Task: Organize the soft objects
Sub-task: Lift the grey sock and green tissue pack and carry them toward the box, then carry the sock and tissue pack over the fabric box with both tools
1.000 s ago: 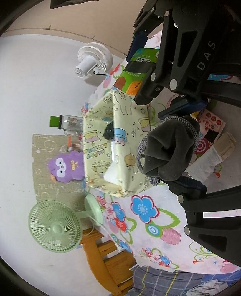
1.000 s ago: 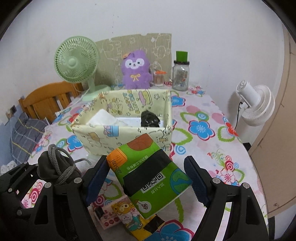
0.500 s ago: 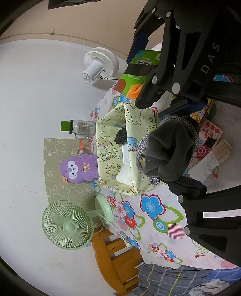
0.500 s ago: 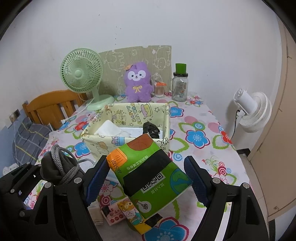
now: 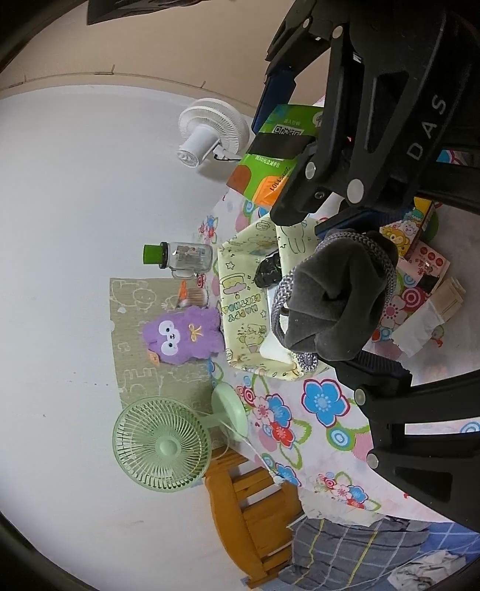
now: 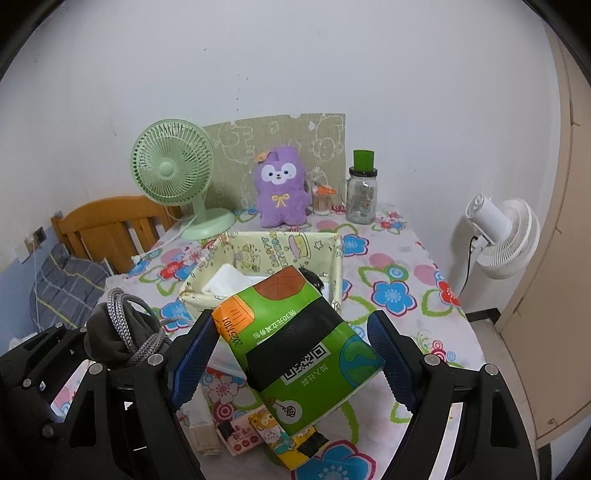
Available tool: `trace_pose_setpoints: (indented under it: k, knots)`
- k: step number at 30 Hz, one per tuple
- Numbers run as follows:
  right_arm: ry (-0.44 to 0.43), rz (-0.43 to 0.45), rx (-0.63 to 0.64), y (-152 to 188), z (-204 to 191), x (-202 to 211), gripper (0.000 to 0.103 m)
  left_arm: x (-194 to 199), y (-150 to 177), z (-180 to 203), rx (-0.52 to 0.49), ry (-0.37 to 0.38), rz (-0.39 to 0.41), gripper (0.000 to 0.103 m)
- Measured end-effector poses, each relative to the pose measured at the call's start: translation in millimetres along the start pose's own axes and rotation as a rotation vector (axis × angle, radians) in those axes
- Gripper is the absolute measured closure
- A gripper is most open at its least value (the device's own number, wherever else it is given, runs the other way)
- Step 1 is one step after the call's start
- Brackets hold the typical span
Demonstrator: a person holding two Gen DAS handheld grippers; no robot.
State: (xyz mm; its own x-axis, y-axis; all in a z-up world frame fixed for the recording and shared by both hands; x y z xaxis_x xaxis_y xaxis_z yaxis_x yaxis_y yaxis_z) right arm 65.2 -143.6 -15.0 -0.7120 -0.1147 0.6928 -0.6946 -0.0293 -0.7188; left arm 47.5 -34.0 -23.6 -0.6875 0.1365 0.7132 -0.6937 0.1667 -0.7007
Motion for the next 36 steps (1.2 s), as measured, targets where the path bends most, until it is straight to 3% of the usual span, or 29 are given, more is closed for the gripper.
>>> trace_pose_setpoints:
  k: [14,36]
  knots:
    - [0.007,0.034,-0.003,-13,0,8,0.019,3,-17,1,-0.015,-0.001,0.02,0.044]
    - [-0.014,0.031,-0.008,-56,4,-29,0.019,-30,-59,-10,-0.02,-0.023,0.01,0.044]
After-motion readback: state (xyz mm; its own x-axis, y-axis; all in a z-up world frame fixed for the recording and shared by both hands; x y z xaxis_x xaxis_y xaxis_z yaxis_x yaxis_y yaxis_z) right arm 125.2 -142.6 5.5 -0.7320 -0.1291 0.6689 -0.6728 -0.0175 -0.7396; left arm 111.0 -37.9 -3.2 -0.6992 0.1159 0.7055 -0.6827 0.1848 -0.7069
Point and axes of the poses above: each gripper's, at about its wrist camera, not at the fingertips, and x roughly against the way its jaws point, z to its right, y to its underside, the point moved 1 cm from there along -x, roughly the way its jaws point, and after that the axes turned 9 degrees about -z, right-handed, at the moved point
